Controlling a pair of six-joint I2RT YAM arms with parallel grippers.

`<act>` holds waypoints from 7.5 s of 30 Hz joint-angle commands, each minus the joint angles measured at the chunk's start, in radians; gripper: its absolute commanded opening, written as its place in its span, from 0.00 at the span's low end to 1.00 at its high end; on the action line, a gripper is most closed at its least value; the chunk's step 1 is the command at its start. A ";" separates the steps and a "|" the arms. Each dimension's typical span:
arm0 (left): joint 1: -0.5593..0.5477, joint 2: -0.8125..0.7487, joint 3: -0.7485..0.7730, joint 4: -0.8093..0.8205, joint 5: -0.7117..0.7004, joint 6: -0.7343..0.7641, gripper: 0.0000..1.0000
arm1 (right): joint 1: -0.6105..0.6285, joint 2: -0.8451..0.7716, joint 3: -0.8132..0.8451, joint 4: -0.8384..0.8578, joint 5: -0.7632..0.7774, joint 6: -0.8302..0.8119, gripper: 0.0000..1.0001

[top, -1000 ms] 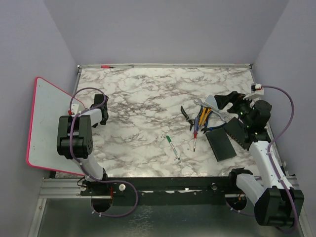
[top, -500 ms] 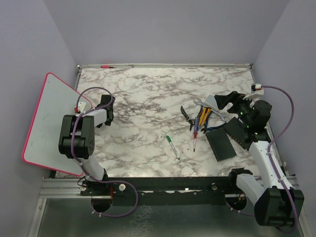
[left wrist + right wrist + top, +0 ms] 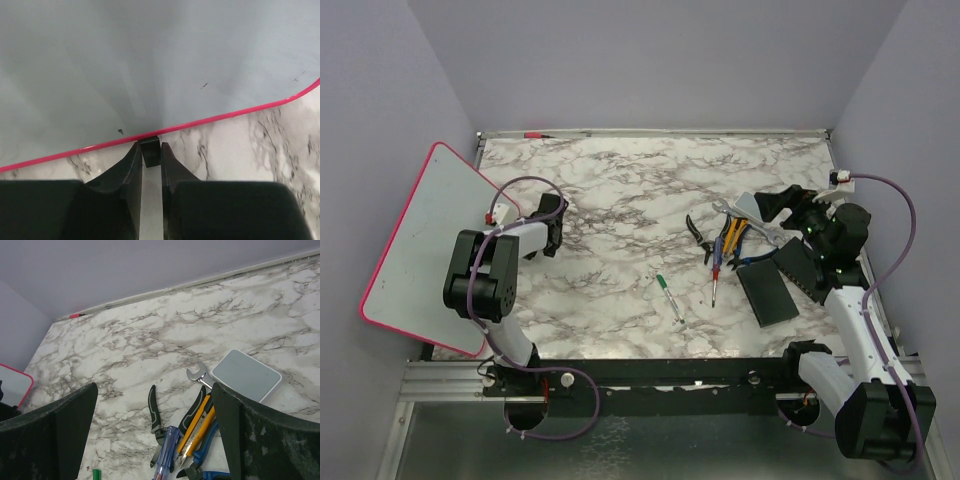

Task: Write a sentence on the whiteboard
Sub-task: Move the whiteboard stand to the center of the board, then open the whiteboard marker.

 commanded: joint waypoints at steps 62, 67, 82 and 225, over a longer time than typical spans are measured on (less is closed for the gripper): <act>-0.584 0.402 0.562 -0.063 -0.045 -0.056 0.00 | -0.003 -0.031 0.000 -0.037 0.030 -0.014 1.00; -0.618 0.440 0.611 -0.068 -0.038 -0.055 0.00 | -0.003 -0.030 -0.001 -0.038 0.031 -0.013 1.00; -0.647 0.479 0.681 -0.071 -0.038 -0.048 0.05 | -0.003 -0.029 0.000 -0.038 0.032 -0.012 1.00; -0.455 -0.655 -0.165 0.564 1.216 0.333 0.45 | 1.131 0.164 0.243 -0.371 0.538 -0.234 0.00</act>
